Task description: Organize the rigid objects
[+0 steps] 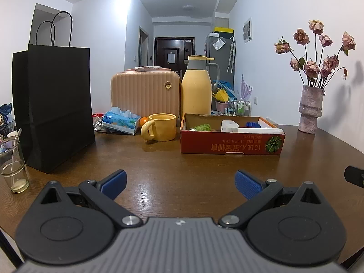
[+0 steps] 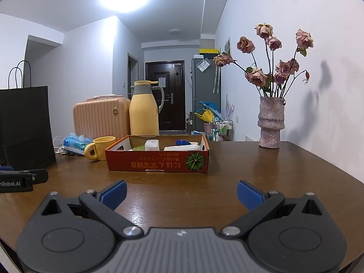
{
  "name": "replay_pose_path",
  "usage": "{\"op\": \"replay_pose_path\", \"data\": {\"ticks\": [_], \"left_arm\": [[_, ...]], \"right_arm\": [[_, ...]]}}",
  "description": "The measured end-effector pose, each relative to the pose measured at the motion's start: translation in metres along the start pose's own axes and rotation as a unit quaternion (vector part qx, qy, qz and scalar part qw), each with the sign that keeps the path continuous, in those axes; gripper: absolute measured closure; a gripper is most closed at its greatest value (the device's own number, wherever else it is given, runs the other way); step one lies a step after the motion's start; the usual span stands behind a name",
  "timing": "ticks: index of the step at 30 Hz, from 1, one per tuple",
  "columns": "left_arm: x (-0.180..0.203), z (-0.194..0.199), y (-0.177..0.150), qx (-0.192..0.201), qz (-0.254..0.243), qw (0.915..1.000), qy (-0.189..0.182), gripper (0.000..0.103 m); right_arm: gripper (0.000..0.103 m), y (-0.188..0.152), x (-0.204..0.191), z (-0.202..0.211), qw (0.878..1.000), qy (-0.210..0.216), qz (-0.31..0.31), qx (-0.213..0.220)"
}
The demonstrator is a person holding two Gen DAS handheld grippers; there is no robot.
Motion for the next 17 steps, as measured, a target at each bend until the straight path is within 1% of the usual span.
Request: {"op": "replay_pose_path", "data": {"ticks": [17], "left_arm": [[0.0031, -0.0060, -0.0026, -0.010, -0.009, 0.9999, 0.001, 0.000]], "right_arm": [[0.000, -0.0034, -0.0011, -0.0062, 1.000, 0.000, 0.001, -0.007]]}}
Point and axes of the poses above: each gripper's, at about its wrist camera, not at the fingertips, and z roughly against the way its jaws point, x to its right, y to its top, the point moved 10 cm from there along -z, roughly the way its jaws point, and after that the axes turned 12 degrees about -y, right-handed, at the moved point
